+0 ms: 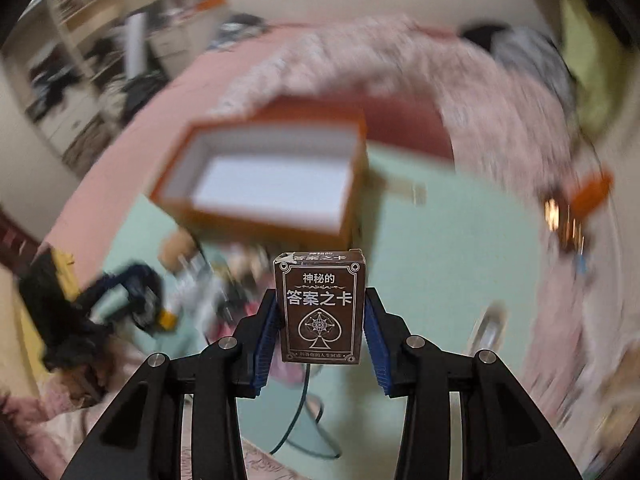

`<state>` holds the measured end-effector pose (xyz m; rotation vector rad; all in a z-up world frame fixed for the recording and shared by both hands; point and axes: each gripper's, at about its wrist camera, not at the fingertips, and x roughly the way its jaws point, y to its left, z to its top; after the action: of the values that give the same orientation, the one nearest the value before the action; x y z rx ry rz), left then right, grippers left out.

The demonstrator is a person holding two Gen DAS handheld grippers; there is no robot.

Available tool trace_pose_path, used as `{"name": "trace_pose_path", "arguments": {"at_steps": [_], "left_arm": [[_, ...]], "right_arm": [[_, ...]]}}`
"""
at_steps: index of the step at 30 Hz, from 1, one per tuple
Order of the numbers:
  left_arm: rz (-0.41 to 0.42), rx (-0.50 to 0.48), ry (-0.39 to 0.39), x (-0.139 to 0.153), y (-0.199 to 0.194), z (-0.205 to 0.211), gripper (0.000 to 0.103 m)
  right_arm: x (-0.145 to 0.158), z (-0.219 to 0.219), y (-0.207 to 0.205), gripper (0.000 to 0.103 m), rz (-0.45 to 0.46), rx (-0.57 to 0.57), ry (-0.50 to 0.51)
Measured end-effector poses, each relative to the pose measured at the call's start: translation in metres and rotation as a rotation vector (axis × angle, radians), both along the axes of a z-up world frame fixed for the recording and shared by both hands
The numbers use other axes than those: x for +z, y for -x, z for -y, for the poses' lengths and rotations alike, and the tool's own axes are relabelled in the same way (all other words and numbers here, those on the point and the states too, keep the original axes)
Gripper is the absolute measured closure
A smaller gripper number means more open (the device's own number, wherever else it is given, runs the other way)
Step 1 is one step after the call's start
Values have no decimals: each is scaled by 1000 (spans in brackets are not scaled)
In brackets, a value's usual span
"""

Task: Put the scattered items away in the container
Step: 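Carry the brown card deck out and set it on the table with the right tool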

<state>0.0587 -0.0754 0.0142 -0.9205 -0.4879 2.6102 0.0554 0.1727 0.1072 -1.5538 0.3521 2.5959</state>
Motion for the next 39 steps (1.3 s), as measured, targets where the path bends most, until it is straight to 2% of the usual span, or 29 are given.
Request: {"name": "trace_pose_path", "arguments": {"at_steps": [4,6,10,11,14,15,18,21,22,25,27,31,32,34,36,39], "left_arm": [[7,0,19,0,2,-1,25],[8,1,26,0,2,-1,25],[13,1,40,0,3,-2,25],[14,1,42,0,3,-2,25],[19,4,49,0,4,-3,25],[20,5,55,0,4,-4,25],[26,10,77,3,5,-6,25],[46,13,106,13,12,-6,25],[40,13,112,21,15,-5,25],[4,14,115,50,27,0,25],[0,9,153,74,44,-2,25],[72,-13,311,101,87,-18,25],[109,-45,321,101,100,-22,25],[209,-111,293,94,125,-26,25],[312,-125,299,82,145,-31,25],[345,-133,346,71,156,-40,25]], "right_arm": [[-43,15,-5,63,13,-51,58],[-50,19,-4,63,3,-75,78],[-53,31,0,61,-46,-114,13],[-50,35,-1,57,-69,-125,-16],[-37,47,-13,31,-162,-200,-127],[-32,52,-17,27,-191,-221,-154],[-25,67,-25,27,-263,-263,-140],[-29,86,-27,26,-286,-296,-111],[-32,93,-28,26,-284,-298,-135],[-37,114,-26,26,-244,-308,-312],[-35,121,-25,26,-247,-307,-368],[-37,120,-27,26,-256,-307,-366],[-38,118,-27,26,-250,-305,-354],[-41,116,-26,26,-238,-306,-340],[-42,115,-26,25,-237,-307,-335],[-43,115,-26,23,-238,-305,-332]]}}
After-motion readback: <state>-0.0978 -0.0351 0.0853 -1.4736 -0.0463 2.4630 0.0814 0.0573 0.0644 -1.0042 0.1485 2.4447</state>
